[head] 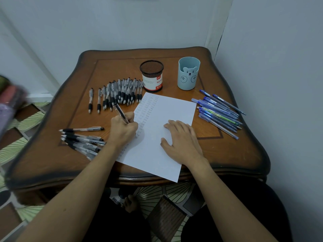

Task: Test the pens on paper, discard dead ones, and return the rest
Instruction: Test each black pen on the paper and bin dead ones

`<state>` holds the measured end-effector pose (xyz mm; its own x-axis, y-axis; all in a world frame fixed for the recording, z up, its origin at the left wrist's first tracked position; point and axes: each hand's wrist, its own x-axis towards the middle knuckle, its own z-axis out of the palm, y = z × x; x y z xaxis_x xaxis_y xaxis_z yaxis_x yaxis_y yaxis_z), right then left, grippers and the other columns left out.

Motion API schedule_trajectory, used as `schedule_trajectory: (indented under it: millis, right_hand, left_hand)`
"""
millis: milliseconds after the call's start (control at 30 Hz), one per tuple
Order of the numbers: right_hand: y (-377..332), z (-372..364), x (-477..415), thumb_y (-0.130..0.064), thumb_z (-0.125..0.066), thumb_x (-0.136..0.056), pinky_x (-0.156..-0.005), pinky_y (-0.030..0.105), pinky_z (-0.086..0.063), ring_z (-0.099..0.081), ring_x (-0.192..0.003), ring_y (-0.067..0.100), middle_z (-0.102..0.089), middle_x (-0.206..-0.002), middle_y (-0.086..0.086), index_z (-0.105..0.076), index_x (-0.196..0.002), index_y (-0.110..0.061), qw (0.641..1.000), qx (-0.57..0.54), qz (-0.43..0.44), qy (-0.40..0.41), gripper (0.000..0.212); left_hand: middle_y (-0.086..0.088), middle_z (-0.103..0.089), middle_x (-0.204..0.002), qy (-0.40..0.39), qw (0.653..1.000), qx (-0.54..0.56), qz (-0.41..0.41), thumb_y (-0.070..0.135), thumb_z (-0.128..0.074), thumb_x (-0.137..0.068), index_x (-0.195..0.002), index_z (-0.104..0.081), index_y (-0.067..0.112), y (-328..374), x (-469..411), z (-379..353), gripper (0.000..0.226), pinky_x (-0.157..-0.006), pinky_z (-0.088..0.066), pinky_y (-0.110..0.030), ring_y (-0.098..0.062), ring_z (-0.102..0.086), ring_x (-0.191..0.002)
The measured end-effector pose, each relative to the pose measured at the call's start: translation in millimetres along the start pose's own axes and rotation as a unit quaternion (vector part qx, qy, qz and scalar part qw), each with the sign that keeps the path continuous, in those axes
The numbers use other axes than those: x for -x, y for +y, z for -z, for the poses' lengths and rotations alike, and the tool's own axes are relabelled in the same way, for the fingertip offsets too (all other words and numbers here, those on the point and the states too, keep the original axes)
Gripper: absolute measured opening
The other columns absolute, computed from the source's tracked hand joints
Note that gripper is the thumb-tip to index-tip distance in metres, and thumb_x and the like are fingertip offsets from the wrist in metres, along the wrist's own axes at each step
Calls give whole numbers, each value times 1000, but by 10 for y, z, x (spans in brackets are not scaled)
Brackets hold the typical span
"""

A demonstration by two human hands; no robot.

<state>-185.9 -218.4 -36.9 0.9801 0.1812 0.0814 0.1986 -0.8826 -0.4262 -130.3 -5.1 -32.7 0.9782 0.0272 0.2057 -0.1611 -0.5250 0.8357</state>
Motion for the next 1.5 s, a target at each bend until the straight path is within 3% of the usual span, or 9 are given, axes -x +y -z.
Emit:
schedule_trajectory:
  millis: [100, 233, 433, 633, 767, 900, 1067, 1233, 1500]
  right_hand:
    - [-4, 2, 1, -47, -43, -100, -122, 39, -6, -19, -148, 12, -31, -159, -7, -39, -147, -28, 1000, 1, 0, -2, 51]
    - [-9, 8, 2, -48, -43, -100, -122, 39, -6, -19, -148, 12, -31, -158, -8, -39, -146, -29, 1000, 2, 0, -1, 51]
    - [-9, 14, 4, -48, -44, -99, -122, 38, -6, -20, -148, 12, -31, -159, -8, -39, -146, -29, 1000, 4, 0, -1, 51]
    - [-12, 21, 2, -48, -44, -99, -122, 39, -7, -21, -147, 12, -32, -158, -8, -39, -146, -29, 1000, 2, 0, 0, 51]
    - [-10, 24, 7, -47, -44, -99, -122, 39, -7, -21, -146, 12, -33, -157, -8, -40, -146, -28, 1000, -1, 4, 3, 50]
    - [-11, 32, 16, -47, -44, -99, -121, 39, -8, -23, -145, 12, -35, -156, -8, -42, -145, -27, 1000, -2, 4, 7, 50]
    - [-19, 36, 11, -47, -46, -98, -121, 39, -10, -25, -144, 11, -36, -155, -8, -42, -144, -27, 1000, -3, 3, 10, 50]
    - [-17, 32, 10, -47, -46, -98, -121, 38, -10, -25, -143, 11, -36, -155, -8, -43, -143, -28, 1000, -6, 3, 13, 49]
    - [-8, 29, 4, -46, -46, -98, -120, 37, -10, -26, -142, 10, -37, -153, -9, -43, -142, -27, 1000, -8, 9, 17, 48]
  left_hand:
    - [-2, -33, -53, -5, 1000, 3, -23, -13, -52, -75, -54, -34, 13, 13, 13, 4, 38, -49, -31, -29, -9, -32, -48]
    - [-5, -34, -53, -11, 1000, 9, -6, -7, -51, -72, -53, -34, 16, -21, -2, 13, 34, -50, -33, -34, -19, -35, -52]
    - [-6, -34, -54, -10, 1000, 7, -19, -11, -51, -75, -54, -35, 13, -15, 10, -2, 36, -51, -30, -33, -19, -32, -53]
    - [6, -45, -53, 1, 996, 77, 40, -10, -56, -80, -62, -46, 7, 0, -32, 22, 27, -51, -38, -29, -12, -43, -51]
    - [-3, -46, -65, -15, 988, 144, 55, 11, -52, -99, -96, -54, 12, 35, -29, 30, 4, -48, -35, -31, -21, -39, -50]
    - [4, -53, -68, -3, 992, 104, 73, 58, -42, -101, -106, -53, 24, 61, -42, 40, 36, -57, -42, -37, -14, -48, -56]
    - [-7, -64, -59, -27, 984, 130, 115, 41, -42, -107, -111, -66, 19, 138, -63, 75, 33, -50, -51, -30, -22, -62, -50]
    - [-8, -68, -69, -9, 956, 226, 186, 33, -49, -105, -106, -67, 5, 174, -217, 227, 33, -58, -61, -32, -23, -69, -61]
    - [-1, -63, -73, 126, 972, 74, 183, 44, -44, -105, -104, -67, 20, 58, -465, 543, 33, -49, -50, -27, -14, -58, -52]
